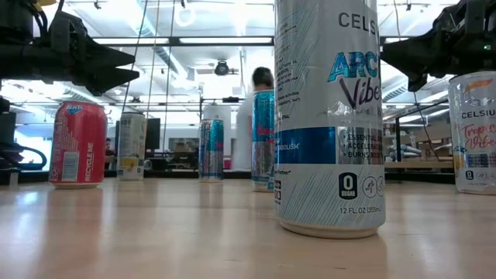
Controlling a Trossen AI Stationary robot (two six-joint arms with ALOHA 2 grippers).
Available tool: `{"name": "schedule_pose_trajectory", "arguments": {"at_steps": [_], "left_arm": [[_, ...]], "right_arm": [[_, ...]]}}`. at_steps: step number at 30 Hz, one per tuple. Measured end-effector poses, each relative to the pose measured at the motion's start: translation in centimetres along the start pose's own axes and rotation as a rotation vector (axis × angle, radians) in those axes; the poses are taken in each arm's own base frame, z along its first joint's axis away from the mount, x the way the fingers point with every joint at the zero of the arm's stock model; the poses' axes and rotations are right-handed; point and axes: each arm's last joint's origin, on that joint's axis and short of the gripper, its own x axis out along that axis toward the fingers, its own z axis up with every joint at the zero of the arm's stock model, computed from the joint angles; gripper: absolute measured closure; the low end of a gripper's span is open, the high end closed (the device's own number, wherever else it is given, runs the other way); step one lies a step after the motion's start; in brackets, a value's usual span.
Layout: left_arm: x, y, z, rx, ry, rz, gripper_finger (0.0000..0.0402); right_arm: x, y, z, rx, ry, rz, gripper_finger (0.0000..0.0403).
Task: Place canned beverage on shelf
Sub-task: Put the top white yellow soda can on the shelf
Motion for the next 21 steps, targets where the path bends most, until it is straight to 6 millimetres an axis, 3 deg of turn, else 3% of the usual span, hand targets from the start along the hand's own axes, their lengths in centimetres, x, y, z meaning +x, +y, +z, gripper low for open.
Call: {"name": "schedule_pose_trajectory", "arguments": {"at_steps": [21], "left_arm": [[-0.01, 0.03, -0.50, 0.005, 0.051, 0.003, 0.0088]], "right_arm": [[0.00, 0.00, 0.00, 0.000, 0.000, 0.000, 0.0290]]}}
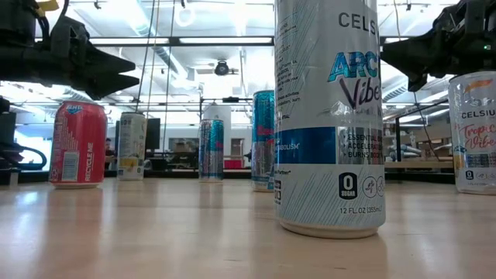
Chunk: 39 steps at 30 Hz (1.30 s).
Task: Place canned beverage on shelf
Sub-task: Put the top white yellow soda can on the shelf
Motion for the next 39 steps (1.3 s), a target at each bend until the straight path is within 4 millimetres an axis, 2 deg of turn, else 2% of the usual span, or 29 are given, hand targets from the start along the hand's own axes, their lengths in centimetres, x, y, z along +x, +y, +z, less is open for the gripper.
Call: {"name": "schedule_pose_trajectory", "arguments": {"at_steps": [7, 18, 24, 39], "left_arm": [[0.00, 0.00, 0.04, 0.051, -0.004, 0.000, 0.0088], [-0.02, -0.04, 0.64, 0.022, -0.066, -0.004, 0.0082], [-0.02, 0.09, 0.50, 0.051, -0.052, 0.041, 0.0010], [-0.02, 0.14, 0.58, 0.014, -0.062, 0.057, 0.0011]], "right_arm": [[0.00, 0.00, 0.00, 0.000, 0.000, -0.001, 0.0290], [0.00, 0.00, 0.00, 0.000, 0.000, 0.000, 0.0290], [0.00, 0.00, -0.01, 0.000, 0.000, 0.000, 0.0290], [0.00, 0.00, -0.01, 0.000, 0.000, 0.000, 0.0290]]}}
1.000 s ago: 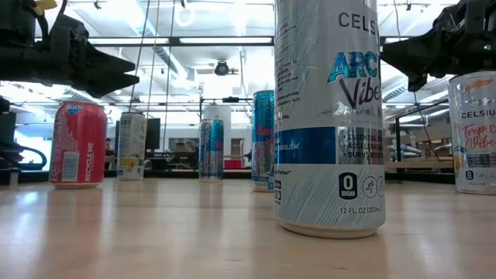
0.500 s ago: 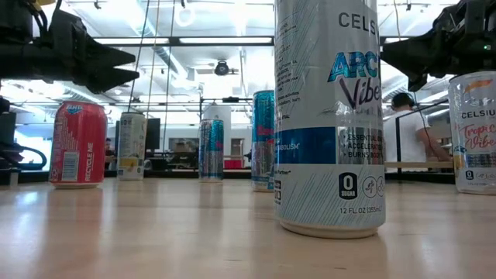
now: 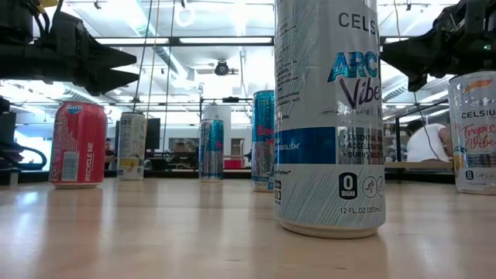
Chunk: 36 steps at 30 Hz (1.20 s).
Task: Place canned beverage on shelf
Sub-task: Put the top white yellow soda can on the shelf
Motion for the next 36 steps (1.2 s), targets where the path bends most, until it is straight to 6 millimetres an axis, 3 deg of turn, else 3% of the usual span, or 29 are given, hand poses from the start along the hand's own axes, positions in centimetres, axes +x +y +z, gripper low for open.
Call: {"name": "schedule_pose_trajectory", "arguments": {"at_steps": [7, 18, 26, 36], "left_arm": [[0.0, 0.0, 0.9, -0.008, -0.095, -0.005, 0.0011], [0.0, -0.1, 1.3, -0.074, -0.070, -0.007, 0.0011], [0.9, -0.2, 5.0, -0.029, 0.073, 0.021, 0.0011], [3.3, 0.8, 10.4, -0.121, 0.308, 0.358, 0.0011]], "right_arm": [[0.0, 0.0, 0.0, 0.000, 0.000, 0.000, 0.0290], [0.0, 0.0, 0.0, 0.000, 0.000, -0.001, 0.0290], [0.0, 0.0, 0.0, 0.000, 0.000, 0.000, 0.0290], [0.0, 0.0, 0.0, 0.000, 0.000, -0.001, 0.0290]]}}
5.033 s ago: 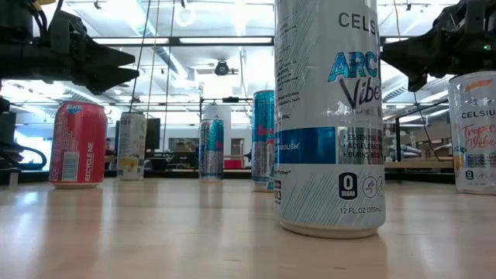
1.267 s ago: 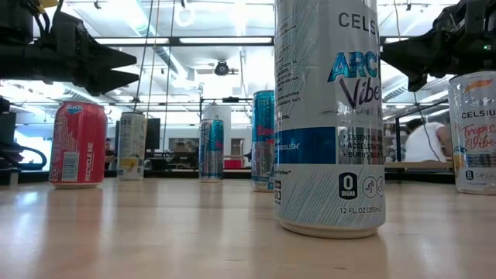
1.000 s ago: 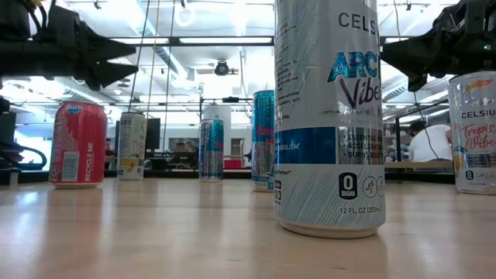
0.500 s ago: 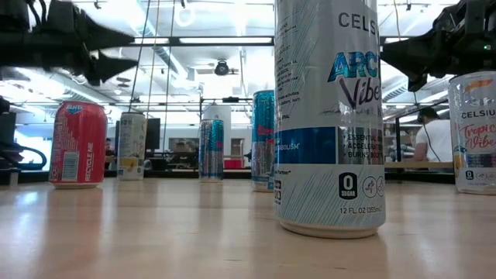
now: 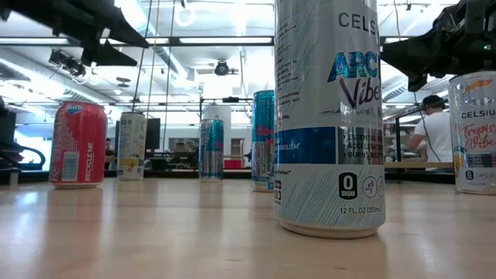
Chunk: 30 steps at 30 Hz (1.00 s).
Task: Place canned beverage on shelf
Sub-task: Put the top white yellow soda can on the shelf
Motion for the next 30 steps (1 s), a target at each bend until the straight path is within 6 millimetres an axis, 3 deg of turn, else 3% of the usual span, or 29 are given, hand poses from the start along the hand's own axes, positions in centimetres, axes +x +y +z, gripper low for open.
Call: {"name": "schedule_pose_trajectory", "arguments": {"at_steps": [6, 11, 17, 30], "left_arm": [[1.0, -0.3, 3.1, -0.020, 0.151, 0.117, 0.0011], [2.3, 0.4, 4.1, 0.007, 0.280, 0.268, 0.0012], [4.6, 2.0, 3.7, 0.002, 0.423, 0.411, 0.0012], [8.4, 4.8, 2.4, -0.025, 0.586, 0.442, 0.0012]], "right_arm": [[0.0, 0.0, 0.0, 0.000, 0.000, 0.000, 0.0290], [0.0, 0.0, 0.0, 0.000, 0.000, 0.000, 0.0290], [0.0, 0.0, 0.0, 0.000, 0.000, 0.001, 0.0290], [0.0, 0.0, 0.0, 0.000, 0.000, 0.000, 0.0290]]}}
